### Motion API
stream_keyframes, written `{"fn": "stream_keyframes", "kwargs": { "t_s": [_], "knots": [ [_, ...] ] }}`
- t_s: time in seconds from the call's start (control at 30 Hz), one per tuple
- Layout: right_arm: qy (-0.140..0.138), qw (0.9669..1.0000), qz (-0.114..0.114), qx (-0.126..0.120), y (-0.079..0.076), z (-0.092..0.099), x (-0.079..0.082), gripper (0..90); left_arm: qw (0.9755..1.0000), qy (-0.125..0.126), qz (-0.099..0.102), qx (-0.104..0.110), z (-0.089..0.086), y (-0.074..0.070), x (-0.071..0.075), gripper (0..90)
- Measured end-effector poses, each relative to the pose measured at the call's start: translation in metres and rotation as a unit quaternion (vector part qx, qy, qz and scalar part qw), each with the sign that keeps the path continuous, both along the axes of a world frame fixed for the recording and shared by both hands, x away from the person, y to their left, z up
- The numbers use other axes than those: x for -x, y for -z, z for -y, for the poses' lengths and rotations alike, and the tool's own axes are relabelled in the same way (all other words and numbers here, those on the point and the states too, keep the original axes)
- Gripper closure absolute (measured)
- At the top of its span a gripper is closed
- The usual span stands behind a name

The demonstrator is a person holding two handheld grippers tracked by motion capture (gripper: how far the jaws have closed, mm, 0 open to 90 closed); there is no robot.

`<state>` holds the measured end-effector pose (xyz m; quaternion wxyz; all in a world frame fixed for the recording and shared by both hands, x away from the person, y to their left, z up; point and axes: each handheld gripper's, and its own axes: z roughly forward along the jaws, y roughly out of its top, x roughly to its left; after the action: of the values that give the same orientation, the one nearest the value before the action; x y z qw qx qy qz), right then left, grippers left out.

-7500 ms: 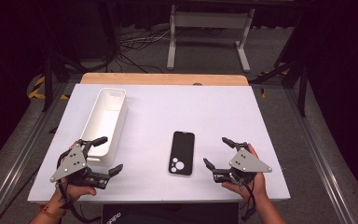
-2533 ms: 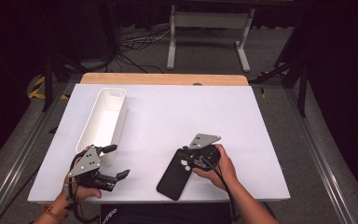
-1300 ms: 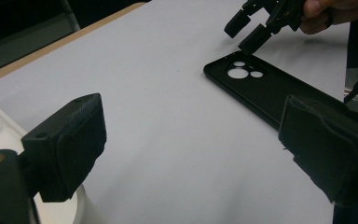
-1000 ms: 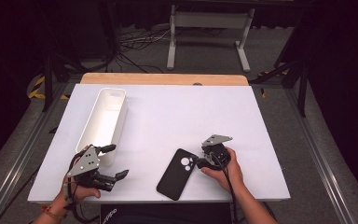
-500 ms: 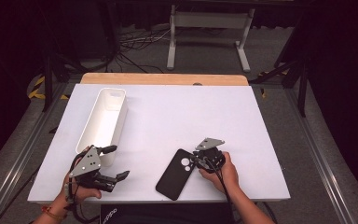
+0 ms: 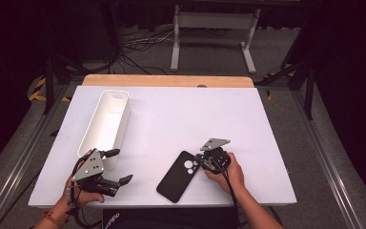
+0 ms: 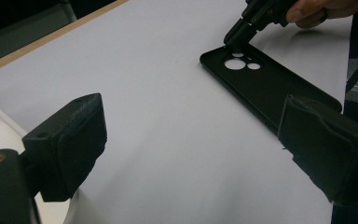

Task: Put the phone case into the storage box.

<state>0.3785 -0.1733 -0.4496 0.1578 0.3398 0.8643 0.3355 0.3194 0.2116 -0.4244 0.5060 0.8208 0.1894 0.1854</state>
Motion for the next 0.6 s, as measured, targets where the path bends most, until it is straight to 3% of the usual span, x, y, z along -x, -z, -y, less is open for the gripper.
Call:
{"fn": "stream_keyframes", "kwargs": {
  "t_s": [0.1,0.3,0.4,0.47,0.5,0.53,0.6],
  "knots": [
    [-0.006,0.9999,0.011,0.004,-0.001,-0.001,0.002,84.8,1.0000,-0.002,-0.002,-0.001,0.000,0.000,0.000,8.8],
    [-0.017,0.9983,0.055,0.002,-0.012,0.000,0.009,85.1,0.9999,-0.004,-0.012,-0.002,0.004,-0.001,-0.001,9.5],
    [-0.027,0.9945,0.100,0.010,-0.022,-0.004,0.015,85.2,0.9998,-0.005,-0.020,-0.001,0.008,-0.002,-0.003,10.2],
    [-0.031,0.9928,0.115,0.009,-0.026,-0.005,0.017,87.9,0.9995,-0.008,-0.031,-0.006,0.015,-0.004,-0.007,11.1],
    [-0.032,0.9908,0.131,0.017,-0.029,-0.007,0.019,87.9,0.9990,-0.010,-0.043,-0.008,0.020,-0.004,-0.009,11.9],
    [-0.034,0.9879,0.148,0.029,-0.032,-0.009,0.022,87.9,0.9990,-0.010,-0.043,-0.008,0.020,-0.004,-0.009,13.6],
    [-0.040,0.9859,0.160,0.030,-0.035,-0.012,0.025,88.0,0.9975,-0.002,-0.069,-0.017,0.033,-0.005,-0.014,14.8]
  ]
}}
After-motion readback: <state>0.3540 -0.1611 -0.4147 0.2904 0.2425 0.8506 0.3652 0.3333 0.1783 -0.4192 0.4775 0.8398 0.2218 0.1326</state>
